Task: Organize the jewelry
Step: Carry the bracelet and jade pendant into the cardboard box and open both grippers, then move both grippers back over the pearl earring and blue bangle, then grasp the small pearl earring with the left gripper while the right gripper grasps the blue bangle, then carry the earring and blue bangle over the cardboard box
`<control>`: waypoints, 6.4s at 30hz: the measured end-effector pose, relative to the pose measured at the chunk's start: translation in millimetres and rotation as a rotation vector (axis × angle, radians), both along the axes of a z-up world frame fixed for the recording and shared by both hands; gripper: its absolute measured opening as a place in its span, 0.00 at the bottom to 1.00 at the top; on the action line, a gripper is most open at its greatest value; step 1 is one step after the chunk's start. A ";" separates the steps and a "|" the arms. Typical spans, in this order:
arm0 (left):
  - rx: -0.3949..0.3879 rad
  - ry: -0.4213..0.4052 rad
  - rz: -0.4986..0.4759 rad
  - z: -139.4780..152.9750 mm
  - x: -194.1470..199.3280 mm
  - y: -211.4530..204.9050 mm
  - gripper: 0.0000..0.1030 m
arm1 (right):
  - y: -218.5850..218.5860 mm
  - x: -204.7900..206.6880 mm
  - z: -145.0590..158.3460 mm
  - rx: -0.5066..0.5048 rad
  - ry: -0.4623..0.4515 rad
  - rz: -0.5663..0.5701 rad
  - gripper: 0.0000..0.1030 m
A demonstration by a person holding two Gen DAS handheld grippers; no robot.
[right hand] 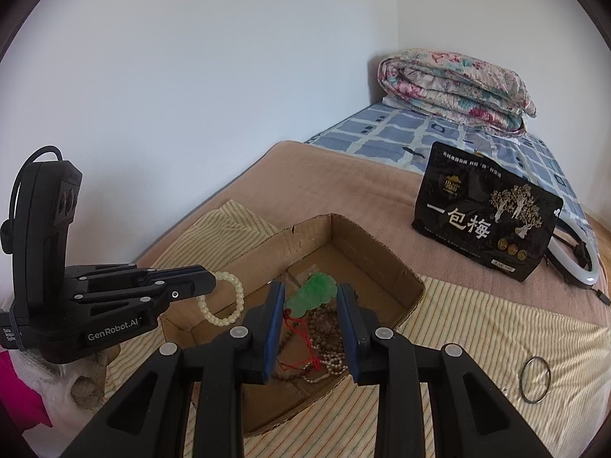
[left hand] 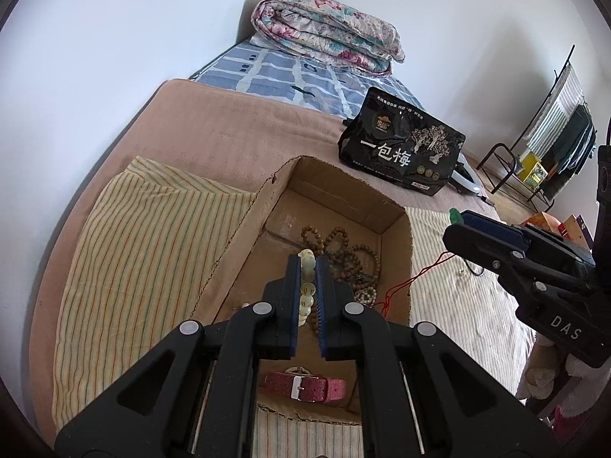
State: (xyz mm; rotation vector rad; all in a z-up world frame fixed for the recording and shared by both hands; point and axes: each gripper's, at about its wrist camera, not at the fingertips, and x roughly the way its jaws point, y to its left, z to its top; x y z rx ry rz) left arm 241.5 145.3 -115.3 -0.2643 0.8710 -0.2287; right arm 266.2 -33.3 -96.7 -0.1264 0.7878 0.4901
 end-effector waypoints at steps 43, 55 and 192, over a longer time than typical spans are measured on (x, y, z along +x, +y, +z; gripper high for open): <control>0.027 0.017 -0.025 -9.1 5.2 -33.8 0.33 | -60.3 -3.9 -13.5 -0.032 -0.018 -0.172 0.97; 0.037 -0.008 -0.100 -1.5 5.7 -96.2 0.33 | -140.3 -11.5 -16.1 -0.033 -0.019 -0.264 0.98; 0.122 -0.124 -0.122 34.1 -14.0 -101.7 0.06 | -109.7 -20.8 12.9 -0.085 -0.043 -0.113 0.71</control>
